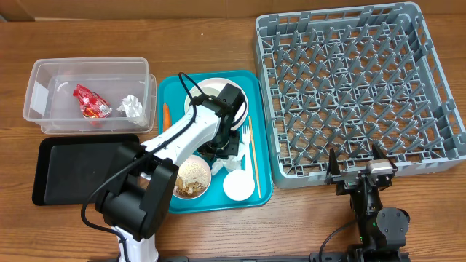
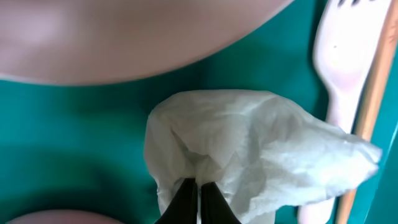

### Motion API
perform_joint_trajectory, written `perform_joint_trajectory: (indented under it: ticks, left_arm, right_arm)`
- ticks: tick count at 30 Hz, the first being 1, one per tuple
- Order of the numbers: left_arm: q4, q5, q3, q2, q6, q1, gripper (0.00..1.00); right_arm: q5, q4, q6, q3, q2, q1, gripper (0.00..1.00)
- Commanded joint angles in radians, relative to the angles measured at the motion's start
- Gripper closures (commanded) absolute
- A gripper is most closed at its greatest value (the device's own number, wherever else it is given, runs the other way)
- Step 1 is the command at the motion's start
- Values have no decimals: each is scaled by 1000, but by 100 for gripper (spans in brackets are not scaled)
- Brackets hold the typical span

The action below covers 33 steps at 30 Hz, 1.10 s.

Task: Sort waste into correct bins and load items into the dishwasher
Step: 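Grasp the white tissue with the left gripper and lift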

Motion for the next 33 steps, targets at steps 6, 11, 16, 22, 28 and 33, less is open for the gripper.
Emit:
perform_joint_trajectory:
  ticks: [6, 11, 16, 22, 28, 33]
  left_arm:
    - [-44, 8, 11, -7, 29, -5, 96]
    - [-139, 6, 109, -8, 37, -5, 96]
    - [-226, -1, 256, -8, 58, -4, 96]
    - [-293, -27, 433, -8, 61, 19, 96]
    - [-340, -40, 576, -8, 58, 134, 96]
    - [-312, -150, 608, -8, 55, 294, 96]
  right_arm:
    - [-1, 6, 0, -11, -9, -3, 0]
    - [-1, 6, 0, -11, -9, -3, 0]
    - [-1, 6, 0, -11, -9, -3, 0]
    - [-1, 6, 0, -11, -9, -3, 0]
    - [-1, 6, 0, -11, -9, -3, 0]
    - [-1, 6, 0, -11, -9, -3, 0]
